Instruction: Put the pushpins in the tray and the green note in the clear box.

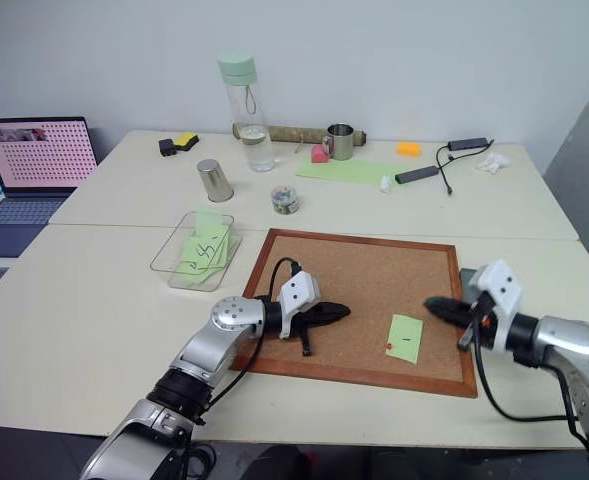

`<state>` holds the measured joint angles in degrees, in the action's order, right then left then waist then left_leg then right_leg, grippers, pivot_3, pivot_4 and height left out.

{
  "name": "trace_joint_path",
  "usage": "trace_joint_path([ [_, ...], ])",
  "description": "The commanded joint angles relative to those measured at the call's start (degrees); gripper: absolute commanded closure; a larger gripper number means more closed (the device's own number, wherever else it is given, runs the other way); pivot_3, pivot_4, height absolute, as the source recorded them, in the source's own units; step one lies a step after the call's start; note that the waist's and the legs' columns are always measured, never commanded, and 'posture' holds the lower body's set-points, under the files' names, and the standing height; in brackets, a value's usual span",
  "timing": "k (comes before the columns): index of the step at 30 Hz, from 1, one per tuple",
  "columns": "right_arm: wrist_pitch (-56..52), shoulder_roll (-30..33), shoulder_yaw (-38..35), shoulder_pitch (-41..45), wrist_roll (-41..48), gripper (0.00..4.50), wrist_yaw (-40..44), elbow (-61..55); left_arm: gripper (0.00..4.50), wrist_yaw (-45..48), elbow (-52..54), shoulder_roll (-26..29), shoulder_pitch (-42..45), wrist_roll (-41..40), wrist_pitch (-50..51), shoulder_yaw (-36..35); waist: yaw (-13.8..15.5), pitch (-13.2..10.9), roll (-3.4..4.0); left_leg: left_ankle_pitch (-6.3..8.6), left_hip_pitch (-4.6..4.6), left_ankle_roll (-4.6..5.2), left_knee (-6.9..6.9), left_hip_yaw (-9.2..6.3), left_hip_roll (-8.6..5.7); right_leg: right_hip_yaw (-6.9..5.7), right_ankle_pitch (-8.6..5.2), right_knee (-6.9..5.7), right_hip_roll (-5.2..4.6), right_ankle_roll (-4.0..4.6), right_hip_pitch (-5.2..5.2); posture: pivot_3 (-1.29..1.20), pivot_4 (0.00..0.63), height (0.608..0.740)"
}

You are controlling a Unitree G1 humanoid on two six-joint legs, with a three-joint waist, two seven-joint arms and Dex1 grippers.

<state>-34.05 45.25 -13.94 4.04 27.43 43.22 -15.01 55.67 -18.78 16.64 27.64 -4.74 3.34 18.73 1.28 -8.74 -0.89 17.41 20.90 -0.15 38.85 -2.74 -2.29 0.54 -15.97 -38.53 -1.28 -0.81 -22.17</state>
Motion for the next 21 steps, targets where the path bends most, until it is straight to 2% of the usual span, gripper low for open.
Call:
trace_joint_path([
  [1, 2.3, -0.2, -1.3, 3.5, -5.5, 4.47, -6.1, 6.2, 4.50, 0.8, -1.6, 0.3, -2.1, 1.8, 1.4, 2.1, 0.0, 0.0, 0.01, 0.00, 0.00, 0.00, -0.03, 0.00, 0.00, 0.00, 0.00, 0.01, 0.00, 0.00, 0.00, 0.00, 0.150, 0.740],
  [4, 3.2, -0.9, 0.2, 5.7, -8.7, 4.47, -8.6, 11.2, 4.50, 0.8, -1.7, 0.1, -2.0, 2.0, 1.3, 2.3, 0.0, 0.0, 0.04, 0.00, 0.00, 0.00, -0.06, 0.01, 0.00, 0.01, 0.00, 0.01, 0.00, 0.01, -0.01, 0.00, 0.150, 0.740],
  [9, 4.2, -2.0, 1.3, 8.2, -10.9, 3.39, -9.6, 15.5, 4.50, 0.8, -1.7, -0.1, -1.9, 2.1, 1.1, 2.4, -0.1, 0.0, 0.05, 0.00, 0.00, 0.00, -0.06, 0.01, 0.00, 0.01, 0.00, 0.01, 0.00, 0.01, -0.01, 0.00, 0.150, 0.740],
  [11, 4.4, -2.2, 1.2, 8.7, -11.3, 3.14, -9.7, 15.9, 4.50, 0.8, -1.7, 0.0, -2.0, 2.1, 1.2, 2.3, -0.1, 0.0, 0.05, 0.00, 0.00, 0.00, -0.06, 0.02, 0.00, 0.02, 0.00, 0.01, 0.00, 0.01, -0.01, 0.00, 0.150, 0.740],
  [16, 5.1, -2.0, 0.0, 8.5, -11.2, 1.98, -9.8, 14.0, 4.50, 0.8, -1.0, 0.3, -2.6, 2.0, 1.4, 2.1, -0.2, 0.0, 0.05, 0.00, 0.00, 0.00, -0.06, 0.02, 0.00, 0.01, 0.00, 0.00, 0.00, 0.01, -0.01, 0.00, 0.150, 0.740],
  [21, 5.8, 0.5, 0.5, 4.0, -7.5, 1.01, -1.9, 4.6, 4.50, 0.8, -0.6, 0.5, -2.8, 2.1, 1.6, 2.1, -0.2, 0.0, 0.07, 0.01, 0.01, 0.01, -0.07, 0.01, 0.00, 0.01, -0.01, 0.02, 0.00, 0.00, -0.01, 0.00, 0.150, 0.740],
])
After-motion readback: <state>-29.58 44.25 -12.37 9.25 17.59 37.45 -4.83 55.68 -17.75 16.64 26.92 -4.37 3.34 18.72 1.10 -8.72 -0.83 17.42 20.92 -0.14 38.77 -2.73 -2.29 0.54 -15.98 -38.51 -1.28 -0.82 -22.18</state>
